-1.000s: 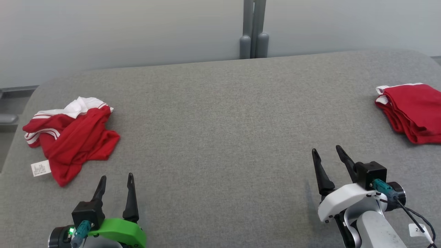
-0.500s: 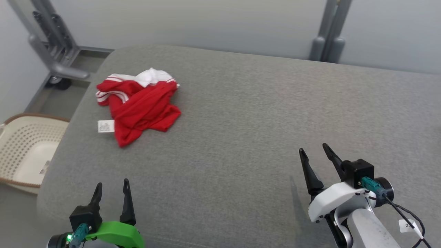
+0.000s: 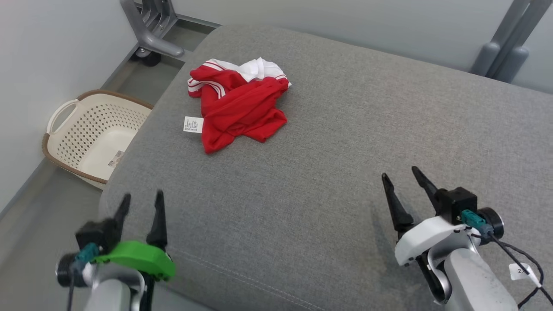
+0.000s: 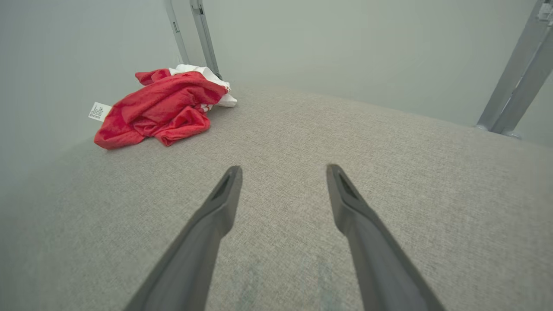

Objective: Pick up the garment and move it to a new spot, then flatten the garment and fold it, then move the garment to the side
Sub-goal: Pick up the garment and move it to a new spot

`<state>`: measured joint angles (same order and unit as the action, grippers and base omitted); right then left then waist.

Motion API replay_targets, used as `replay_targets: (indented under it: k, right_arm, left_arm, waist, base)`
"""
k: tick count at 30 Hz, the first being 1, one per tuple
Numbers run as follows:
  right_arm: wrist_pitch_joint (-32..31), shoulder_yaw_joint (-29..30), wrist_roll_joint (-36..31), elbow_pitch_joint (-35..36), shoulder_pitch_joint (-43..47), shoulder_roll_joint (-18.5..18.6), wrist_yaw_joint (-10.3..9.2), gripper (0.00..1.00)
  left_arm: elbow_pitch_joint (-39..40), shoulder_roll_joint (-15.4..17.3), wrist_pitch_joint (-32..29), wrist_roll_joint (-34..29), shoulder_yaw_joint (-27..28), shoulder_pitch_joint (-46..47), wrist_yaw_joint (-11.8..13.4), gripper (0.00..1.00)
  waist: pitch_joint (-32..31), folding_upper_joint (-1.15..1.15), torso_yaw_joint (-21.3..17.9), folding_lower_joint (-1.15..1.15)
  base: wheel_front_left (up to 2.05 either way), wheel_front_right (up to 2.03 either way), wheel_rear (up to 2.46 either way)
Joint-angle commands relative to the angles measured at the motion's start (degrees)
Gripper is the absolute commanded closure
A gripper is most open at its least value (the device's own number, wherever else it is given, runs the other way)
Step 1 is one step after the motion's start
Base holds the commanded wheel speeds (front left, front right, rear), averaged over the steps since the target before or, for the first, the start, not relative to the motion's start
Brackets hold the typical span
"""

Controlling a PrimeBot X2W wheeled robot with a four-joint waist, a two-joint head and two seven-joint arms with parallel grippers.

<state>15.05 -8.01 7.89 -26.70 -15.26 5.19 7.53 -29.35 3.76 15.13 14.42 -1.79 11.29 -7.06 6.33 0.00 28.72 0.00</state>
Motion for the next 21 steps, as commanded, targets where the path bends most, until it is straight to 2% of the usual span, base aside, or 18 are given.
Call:
replay_targets:
  k: [1, 3, 6, 10, 16, 21]
  right_arm:
    - [0.17, 0.45, -0.22, 0.51, -0.75, 1.0, -0.09, 0.0]
    - [0.17, 0.54, -0.45, 0.78, -1.23, 1.87, -0.09, 0.0]
    - [0.17, 0.24, -0.51, 1.31, -2.26, 2.9, -0.09, 0.0]
    - [0.17, 0.17, -0.38, 2.17, -3.52, 3.78, -0.09, 0.0]
    - [0.17, -0.43, -0.43, 4.17, -5.75, 4.2, -0.09, 0.0]
    - [0.17, -0.28, -0.43, 6.27, -7.48, 3.92, -0.09, 0.0]
  left_arm:
    - [-0.08, 1.5, 0.02, 0.65, 0.19, 3.53, -0.25, 0.0]
    - [-1.08, 3.2, 0.01, 1.89, -0.62, 7.28, -0.4, 0.0]
    - [-3.32, 7.75, 0.0, 4.74, -4.88, 13.13, -0.43, 0.0]
    - [-6.52, 14.1, -0.68, 11.17, -13.24, 20.94, -0.45, 0.0]
    - [-7.63, 23.72, -7.07, 24.53, -25.14, 29.52, -0.46, 0.0]
    - [-8.05, 29.73, -12.72, 34.88, -31.05, 32.49, -0.41, 0.0]
  waist:
    - [3.79, 0.0, -4.02, 0.0]
    - [5.36, 0.0, -5.79, 0.0]
    - [7.78, 0.0, -8.64, 0.0]
    - [10.81, 0.0, -12.43, 0.0]
    - [14.99, 0.0, -18.36, 0.0]
    - [17.9, 0.0, -23.1, 0.0]
  base:
    - [0.0, 0.0, 0.0]
    - [0.0, 0.0, 0.0]
    - [0.0, 0.0, 0.0]
    - [0.0, 0.0, 0.0]
    - [0.0, 0.0, 0.0]
    - [0.0, 0.0, 0.0]
